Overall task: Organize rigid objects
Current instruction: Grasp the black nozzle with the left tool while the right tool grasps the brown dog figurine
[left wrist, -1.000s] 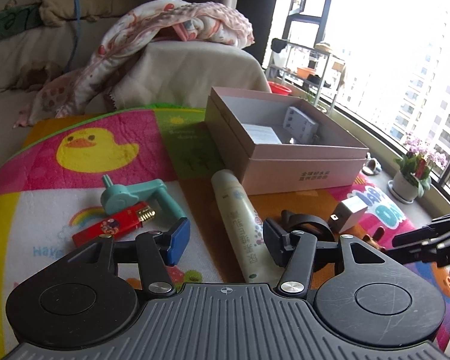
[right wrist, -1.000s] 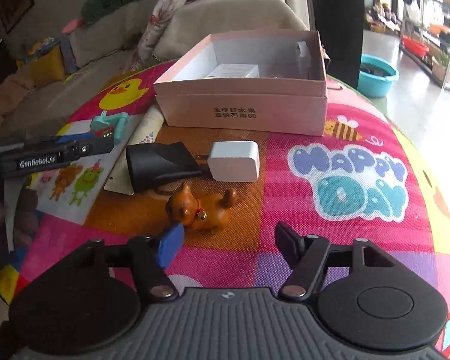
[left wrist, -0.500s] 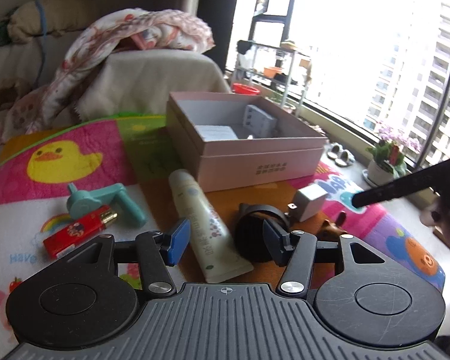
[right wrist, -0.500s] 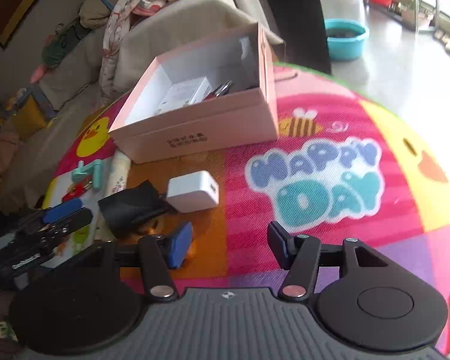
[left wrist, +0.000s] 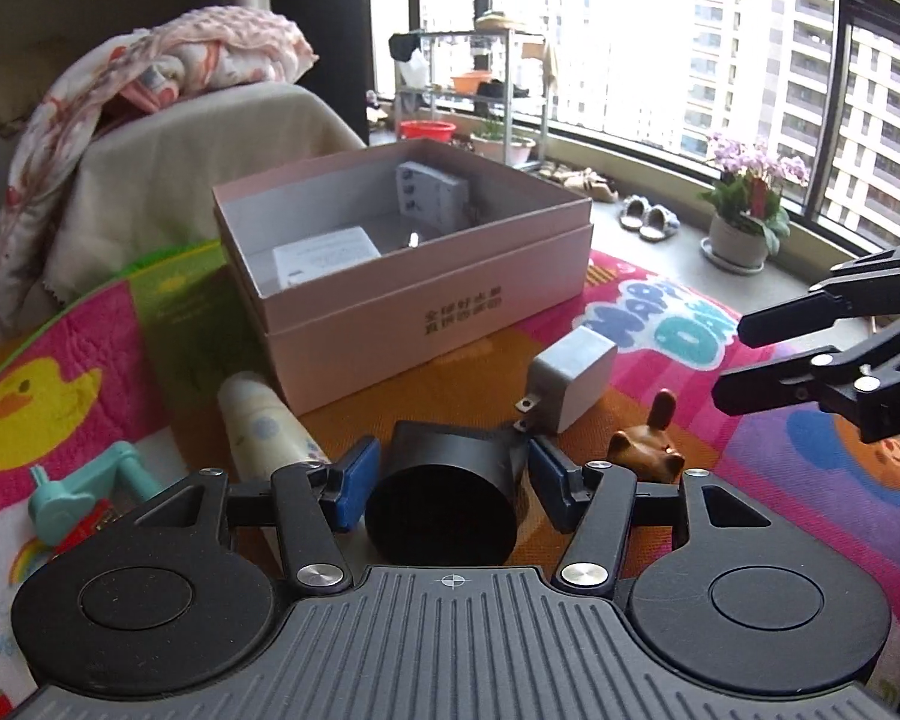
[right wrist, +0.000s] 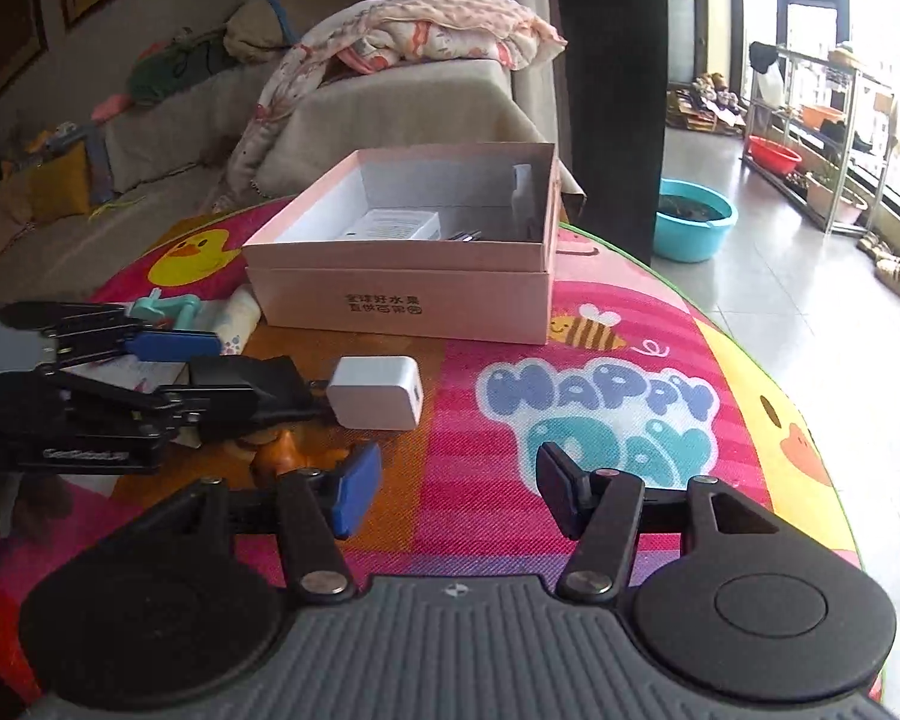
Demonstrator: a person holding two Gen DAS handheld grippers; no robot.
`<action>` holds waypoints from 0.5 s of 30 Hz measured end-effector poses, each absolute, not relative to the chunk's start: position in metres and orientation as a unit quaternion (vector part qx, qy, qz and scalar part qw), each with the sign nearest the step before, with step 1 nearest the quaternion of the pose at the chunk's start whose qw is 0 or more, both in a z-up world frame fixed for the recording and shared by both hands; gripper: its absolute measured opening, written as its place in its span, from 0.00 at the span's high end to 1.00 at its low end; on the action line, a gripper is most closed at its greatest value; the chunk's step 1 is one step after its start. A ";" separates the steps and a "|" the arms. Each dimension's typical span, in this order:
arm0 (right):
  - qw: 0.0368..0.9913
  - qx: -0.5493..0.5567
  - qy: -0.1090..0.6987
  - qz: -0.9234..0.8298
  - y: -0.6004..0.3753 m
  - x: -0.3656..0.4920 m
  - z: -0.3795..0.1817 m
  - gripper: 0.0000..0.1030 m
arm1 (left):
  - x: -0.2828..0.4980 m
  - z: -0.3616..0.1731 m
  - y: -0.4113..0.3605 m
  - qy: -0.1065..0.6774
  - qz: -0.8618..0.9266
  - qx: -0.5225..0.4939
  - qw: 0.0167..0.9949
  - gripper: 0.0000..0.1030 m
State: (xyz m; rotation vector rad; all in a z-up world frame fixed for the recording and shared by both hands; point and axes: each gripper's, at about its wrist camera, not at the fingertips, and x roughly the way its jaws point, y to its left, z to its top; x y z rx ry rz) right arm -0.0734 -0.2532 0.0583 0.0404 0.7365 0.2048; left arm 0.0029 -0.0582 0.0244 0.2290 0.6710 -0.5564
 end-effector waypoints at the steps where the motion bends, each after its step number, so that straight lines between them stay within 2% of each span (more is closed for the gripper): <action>1: 0.928 0.017 0.356 0.109 -0.249 -0.077 0.058 0.43 | 0.005 0.020 -0.059 0.329 -0.267 0.110 0.899 0.41; 15: 0.915 -0.046 0.361 0.175 -0.189 -0.068 0.037 0.40 | -0.042 0.018 -0.009 0.328 -0.237 0.090 0.910 0.43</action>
